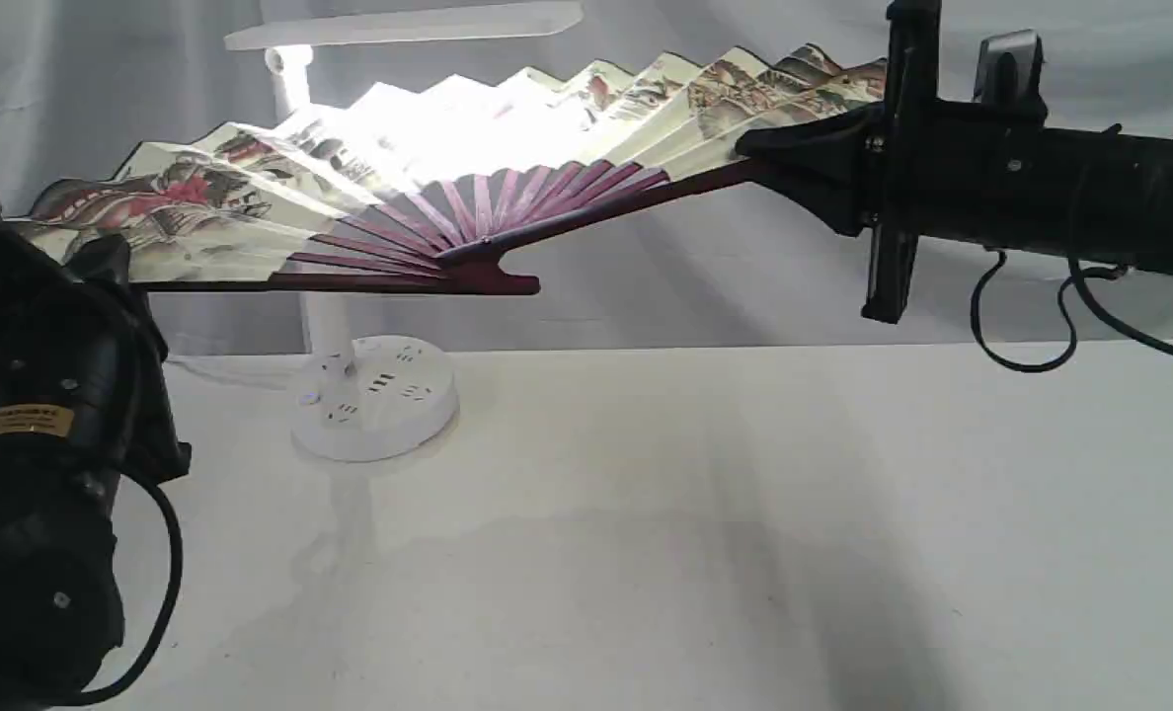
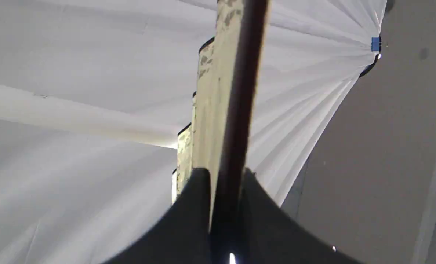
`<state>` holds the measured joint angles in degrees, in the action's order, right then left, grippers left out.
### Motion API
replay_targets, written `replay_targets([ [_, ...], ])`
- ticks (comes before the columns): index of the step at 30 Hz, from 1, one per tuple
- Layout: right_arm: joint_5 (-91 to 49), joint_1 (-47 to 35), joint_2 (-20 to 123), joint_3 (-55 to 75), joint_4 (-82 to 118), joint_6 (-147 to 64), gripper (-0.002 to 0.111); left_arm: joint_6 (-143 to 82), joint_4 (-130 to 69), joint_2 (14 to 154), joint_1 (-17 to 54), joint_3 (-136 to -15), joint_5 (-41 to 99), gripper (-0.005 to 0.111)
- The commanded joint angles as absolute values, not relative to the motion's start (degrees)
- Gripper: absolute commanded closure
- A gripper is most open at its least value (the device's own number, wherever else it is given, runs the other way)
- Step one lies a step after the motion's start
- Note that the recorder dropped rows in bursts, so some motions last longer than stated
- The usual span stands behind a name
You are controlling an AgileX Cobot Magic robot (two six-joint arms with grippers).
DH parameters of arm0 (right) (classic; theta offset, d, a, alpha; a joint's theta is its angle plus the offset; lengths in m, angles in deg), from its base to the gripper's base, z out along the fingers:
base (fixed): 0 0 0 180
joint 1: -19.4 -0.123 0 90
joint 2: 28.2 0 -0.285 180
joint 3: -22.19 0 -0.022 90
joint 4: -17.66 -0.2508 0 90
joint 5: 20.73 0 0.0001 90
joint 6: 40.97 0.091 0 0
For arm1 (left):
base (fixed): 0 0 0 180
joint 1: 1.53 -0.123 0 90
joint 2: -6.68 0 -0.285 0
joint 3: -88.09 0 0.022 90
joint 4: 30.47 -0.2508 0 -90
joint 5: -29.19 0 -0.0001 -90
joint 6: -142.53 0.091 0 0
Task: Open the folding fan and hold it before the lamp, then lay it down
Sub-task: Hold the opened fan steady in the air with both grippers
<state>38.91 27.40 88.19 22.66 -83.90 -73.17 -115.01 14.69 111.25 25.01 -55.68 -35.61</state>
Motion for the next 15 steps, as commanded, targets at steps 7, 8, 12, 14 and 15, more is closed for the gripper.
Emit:
replay_targets([
  [7, 37.77, 27.97, 87.80, 22.43, -82.28, -75.56, 0.108, -118.40, 18.83, 109.91, 24.11, -55.64, -39.79, 0.106],
  [8, 37.95, 27.97, 87.80, 22.43, -82.28, -75.56, 0.108, -118.40, 18.83, 109.91, 24.11, -55.64, -39.79, 0.106],
  [12, 38.39, 27.97, 87.80, 22.43, -82.28, -76.21, 0.108, -118.40, 18.83, 109.91, 24.11, -55.64, -39.94, 0.106],
  [14, 38.39, 27.97, 87.80, 22.43, -82.28, -76.39, 0.108, -118.40, 18.83, 109.91, 24.11, -55.64, -39.94, 0.106],
  [15, 38.39, 27.97, 87.80, 22.43, -82.28, -76.39, 0.108, -118.40, 18.83, 109.91, 24.11, -55.64, -39.94, 0.106],
])
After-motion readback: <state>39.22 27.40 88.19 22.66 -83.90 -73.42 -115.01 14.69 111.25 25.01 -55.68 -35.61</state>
